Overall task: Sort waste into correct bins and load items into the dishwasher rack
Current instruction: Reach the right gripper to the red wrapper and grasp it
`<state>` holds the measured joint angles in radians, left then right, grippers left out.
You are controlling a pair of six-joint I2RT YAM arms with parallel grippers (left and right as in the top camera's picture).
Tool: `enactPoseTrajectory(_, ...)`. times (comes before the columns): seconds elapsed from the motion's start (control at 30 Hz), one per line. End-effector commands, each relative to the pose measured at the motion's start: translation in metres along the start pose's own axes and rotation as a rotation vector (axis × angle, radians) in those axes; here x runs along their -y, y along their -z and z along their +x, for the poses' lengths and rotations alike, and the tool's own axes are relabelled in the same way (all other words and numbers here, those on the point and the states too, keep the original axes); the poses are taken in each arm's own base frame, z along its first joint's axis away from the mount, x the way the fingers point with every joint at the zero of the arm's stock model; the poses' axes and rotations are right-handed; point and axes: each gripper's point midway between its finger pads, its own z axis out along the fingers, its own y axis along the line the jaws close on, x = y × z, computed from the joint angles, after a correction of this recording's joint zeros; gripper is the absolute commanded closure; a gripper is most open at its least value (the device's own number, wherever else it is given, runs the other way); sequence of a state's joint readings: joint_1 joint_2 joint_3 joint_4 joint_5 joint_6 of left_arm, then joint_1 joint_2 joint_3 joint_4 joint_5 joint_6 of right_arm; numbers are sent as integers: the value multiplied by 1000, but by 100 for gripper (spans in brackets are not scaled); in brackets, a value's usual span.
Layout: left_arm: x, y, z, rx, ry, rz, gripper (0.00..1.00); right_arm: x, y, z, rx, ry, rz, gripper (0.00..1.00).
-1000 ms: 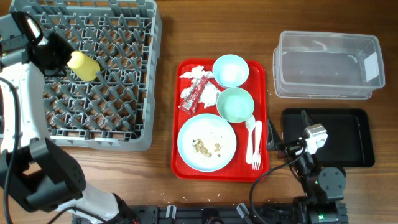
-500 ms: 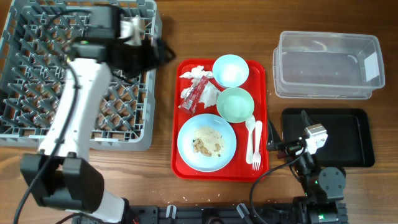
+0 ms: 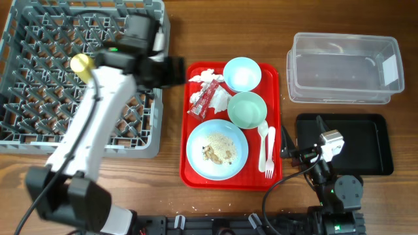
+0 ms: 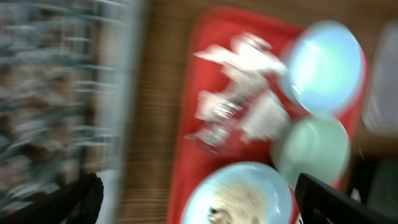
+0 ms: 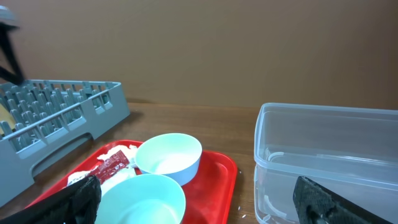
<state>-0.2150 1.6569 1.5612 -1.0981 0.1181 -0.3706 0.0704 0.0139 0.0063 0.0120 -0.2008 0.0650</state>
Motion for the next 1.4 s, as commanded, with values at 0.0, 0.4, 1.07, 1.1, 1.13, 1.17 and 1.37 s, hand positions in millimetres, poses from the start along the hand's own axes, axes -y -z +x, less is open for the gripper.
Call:
enactPoseTrajectory(0.0, -82, 63, -27, 193, 313, -115, 0, 2, 0, -1, 5, 11, 12, 1)
enactPoseTrajectory(0.4, -206, 112, -7, 238, 681, -254, 0, -63, 12, -10, -86, -608, -373, 0)
enactPoseTrajectory(1.07, -206, 112, -7, 239, 680, -254, 0, -112, -75, -189, -181, -302, -634, 0)
enactPoseTrajectory(1.1, -206, 112, -7, 238, 680, -254, 0, -115, -87, -186, -222, -300, -618, 0)
enactPoseTrajectory(1.13, -206, 112, -7, 238, 680, -254, 0, -121, -106, -177, -303, -289, -579, 0)
enactPoseTrajectory(1.17, -206, 112, -7, 238, 680, -254, 0, -132, -124, -164, -393, -262, -544, 0)
enactPoseTrajectory(1.37, -206, 112, -7, 238, 680, -254, 0, -180, -189, -77, -743, -140, -182, 0)
